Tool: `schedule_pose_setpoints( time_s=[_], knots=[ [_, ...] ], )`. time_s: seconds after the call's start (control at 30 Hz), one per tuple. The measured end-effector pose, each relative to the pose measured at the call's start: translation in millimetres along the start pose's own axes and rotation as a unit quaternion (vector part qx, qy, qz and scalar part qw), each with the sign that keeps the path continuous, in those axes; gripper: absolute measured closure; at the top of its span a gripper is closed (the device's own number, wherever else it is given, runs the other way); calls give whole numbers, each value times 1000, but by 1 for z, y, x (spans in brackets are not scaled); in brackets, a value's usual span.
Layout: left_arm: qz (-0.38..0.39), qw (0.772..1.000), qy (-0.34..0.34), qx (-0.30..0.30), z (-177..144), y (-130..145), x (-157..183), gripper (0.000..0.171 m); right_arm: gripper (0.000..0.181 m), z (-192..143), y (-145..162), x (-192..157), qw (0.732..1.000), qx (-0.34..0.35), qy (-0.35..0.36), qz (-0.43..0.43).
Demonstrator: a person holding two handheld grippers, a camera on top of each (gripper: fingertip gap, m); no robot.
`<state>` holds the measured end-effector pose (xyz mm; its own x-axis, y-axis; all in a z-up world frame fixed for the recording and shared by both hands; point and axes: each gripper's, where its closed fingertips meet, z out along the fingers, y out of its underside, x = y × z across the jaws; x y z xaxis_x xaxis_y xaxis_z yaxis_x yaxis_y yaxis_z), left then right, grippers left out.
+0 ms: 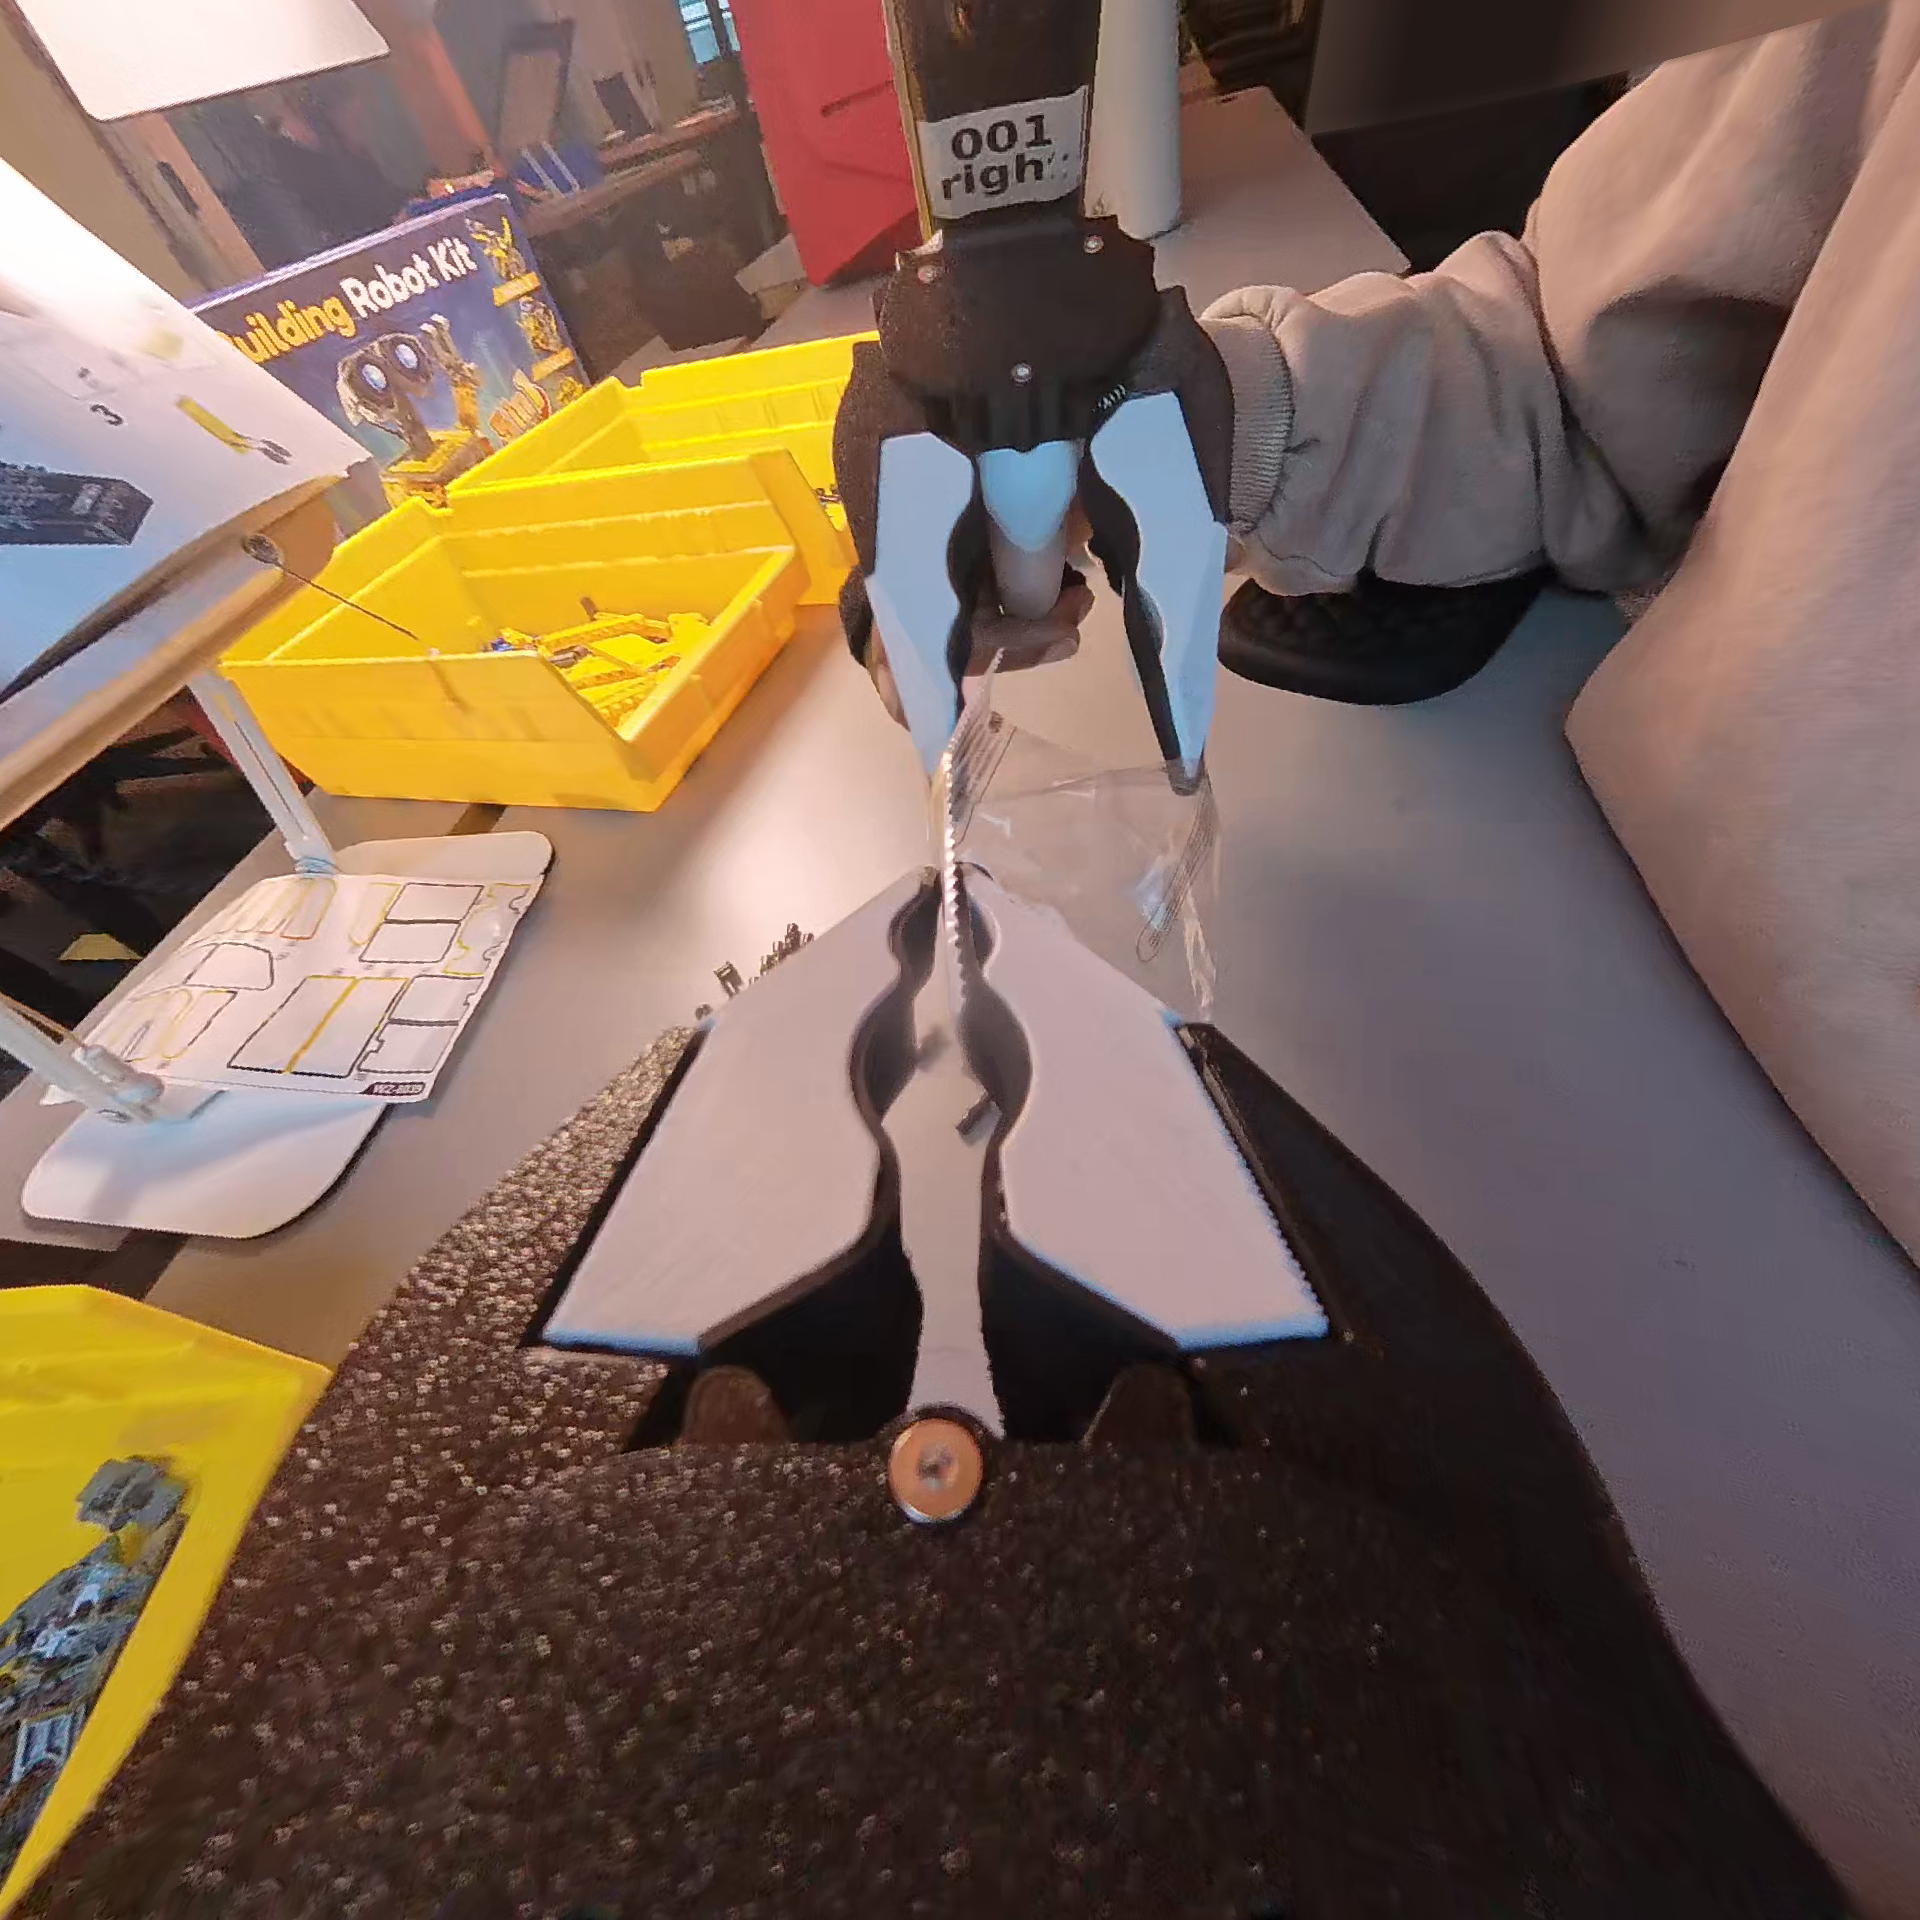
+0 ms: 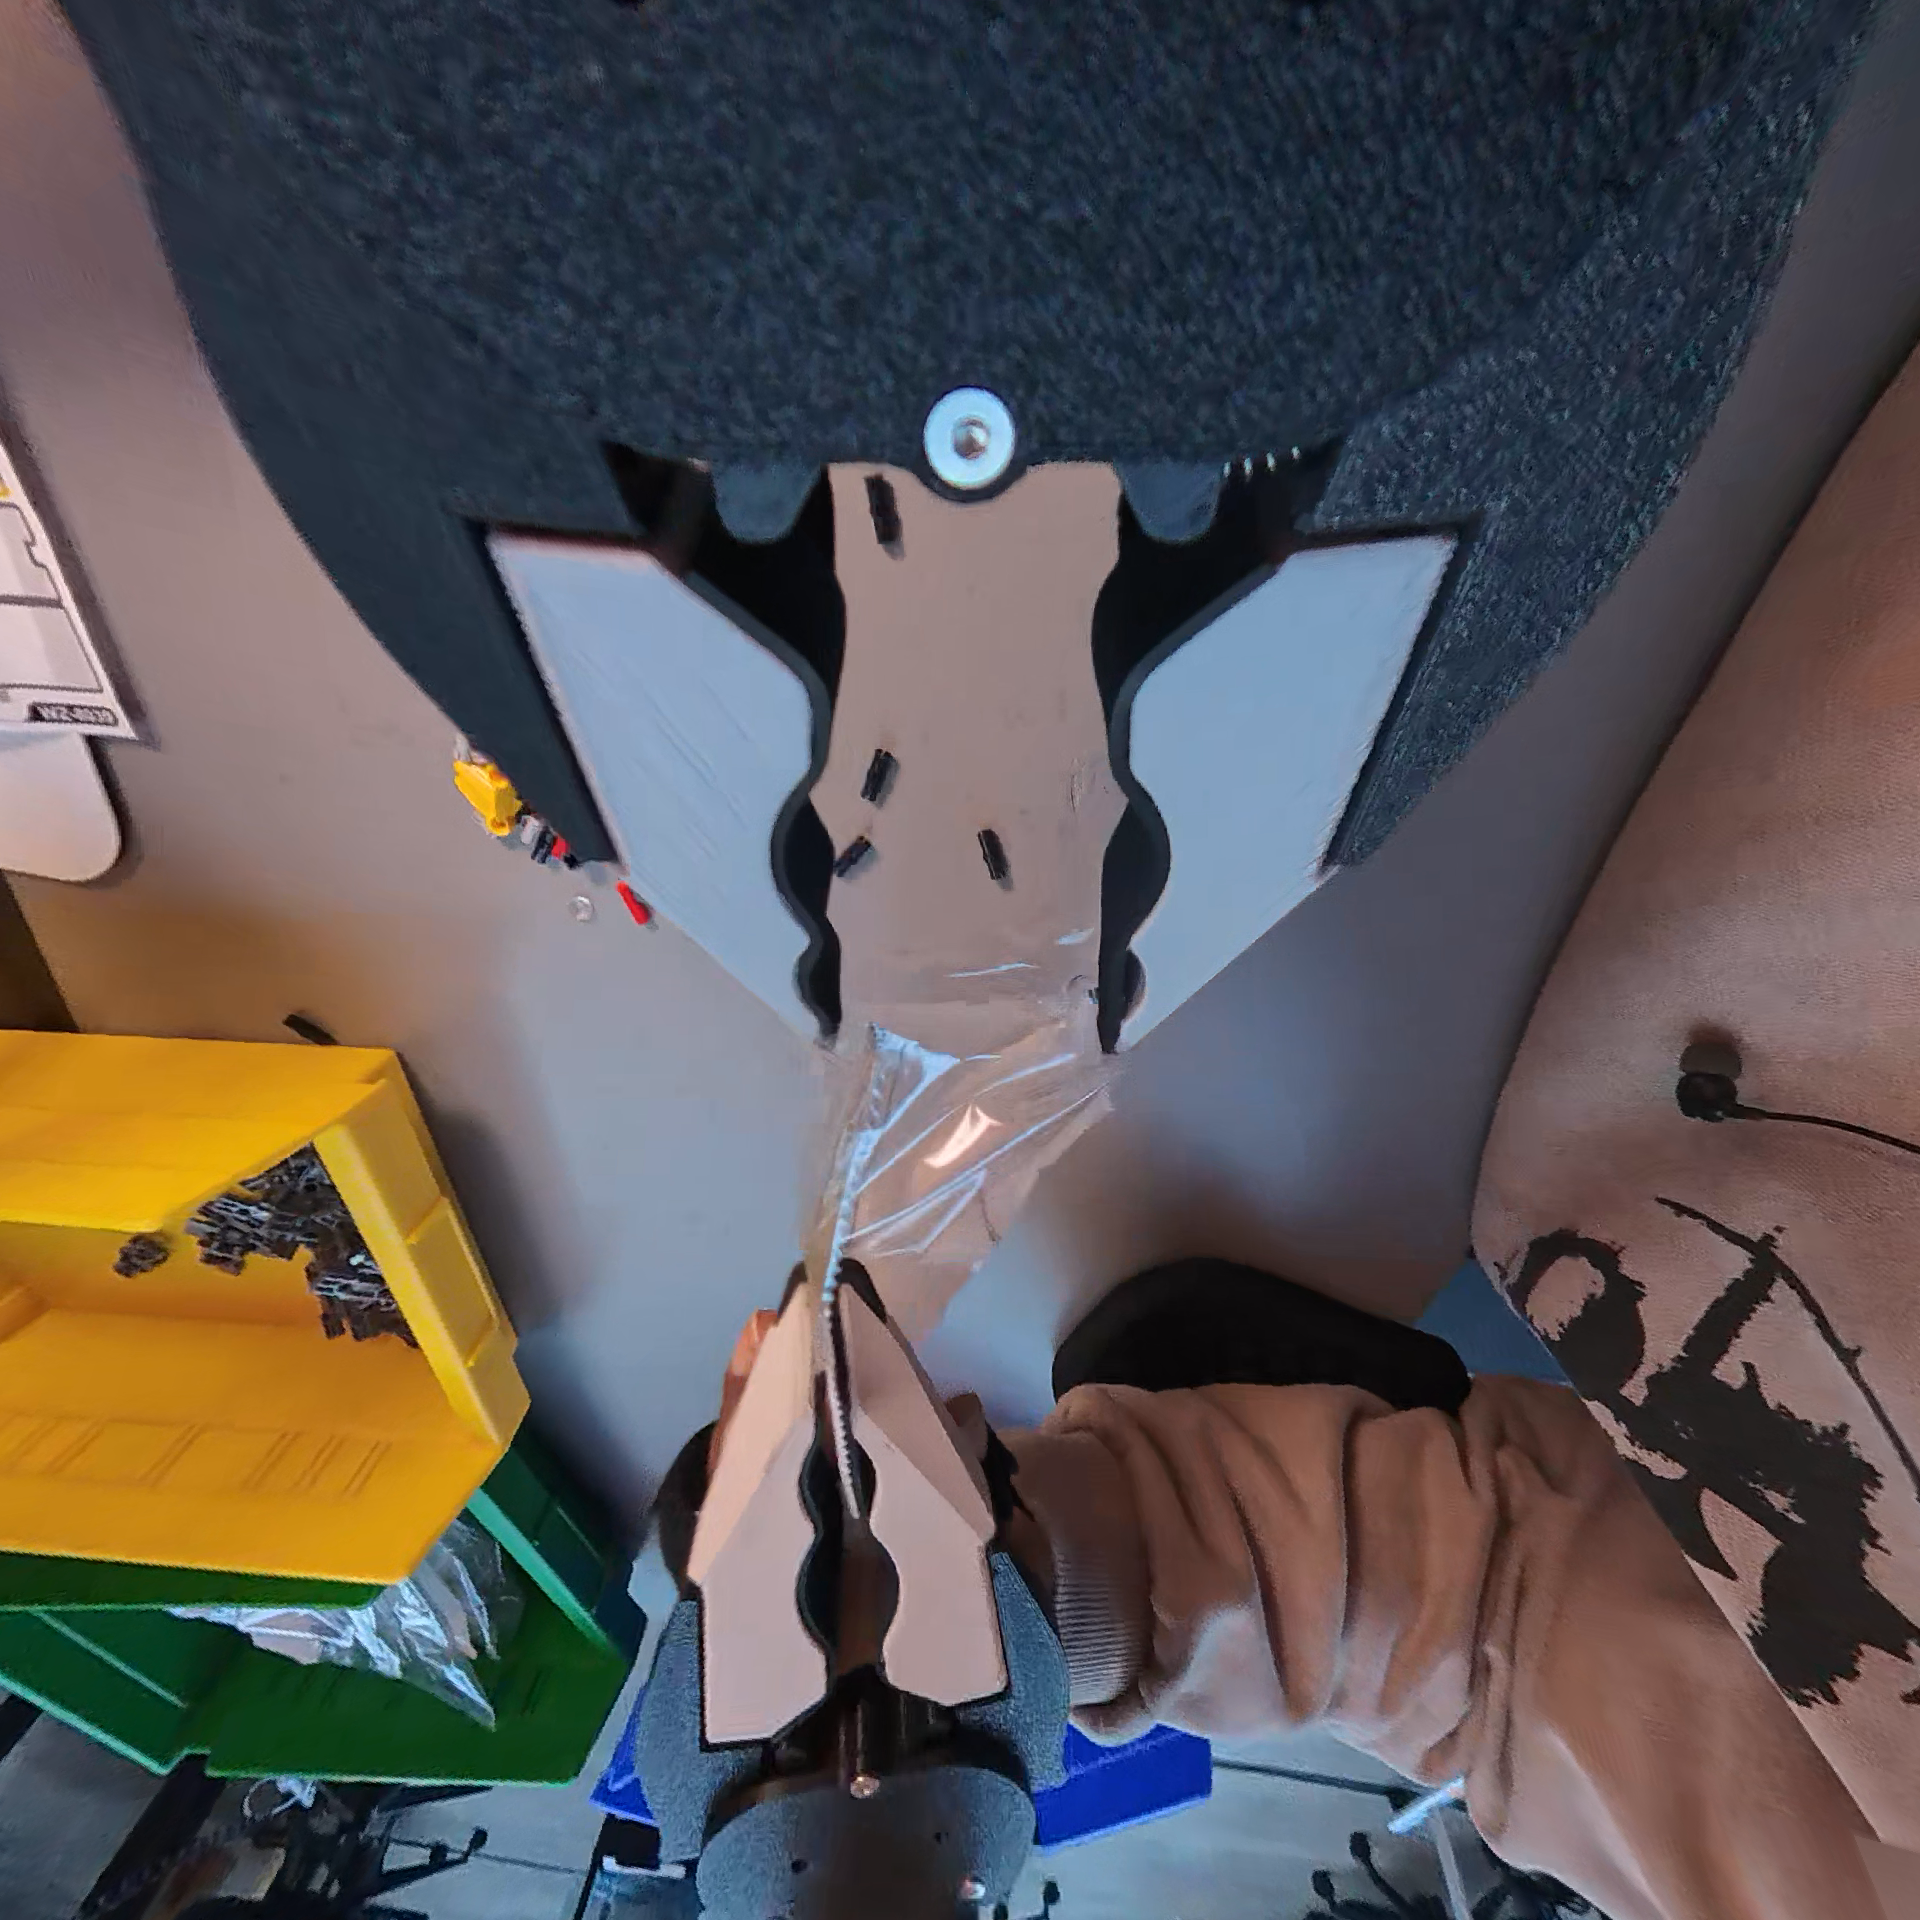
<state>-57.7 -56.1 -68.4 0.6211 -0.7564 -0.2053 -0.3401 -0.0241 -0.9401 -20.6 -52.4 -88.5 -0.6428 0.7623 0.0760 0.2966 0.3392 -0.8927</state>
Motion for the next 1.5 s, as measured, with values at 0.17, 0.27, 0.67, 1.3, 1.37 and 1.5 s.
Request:
schedule_pose_setpoints(
  time_s=[0.17, 0.27, 0.67, 1.3, 1.37, 1.5],
  knots=[
    [0, 1000, 9, -4, 1, 4, 1, 171, 125, -5, 5, 8, 1000, -19, 19, 7],
    [0, 1000, 15, -12, 2, 7, 4, 171, 125, -2, 11, 11, 999, -32, 33, 11],
    [-51, 997, -6, 53, -12, 0, -14, 171, 129, -32, -18, 17, 995, 97, 25, 23],
    [-158, 941, -36, 296, -59, -41, -48, 171, 181, -24, -15, 44, 969, 209, 106, 81],
    [-165, 939, -25, 300, -52, -39, -45, 171, 181, -25, -18, 44, 965, 222, 103, 92],
    [-150, 951, -12, 270, -28, -32, -32, 171, 181, -31, -30, 41, 956, 258, 93, 105]
  ],
)
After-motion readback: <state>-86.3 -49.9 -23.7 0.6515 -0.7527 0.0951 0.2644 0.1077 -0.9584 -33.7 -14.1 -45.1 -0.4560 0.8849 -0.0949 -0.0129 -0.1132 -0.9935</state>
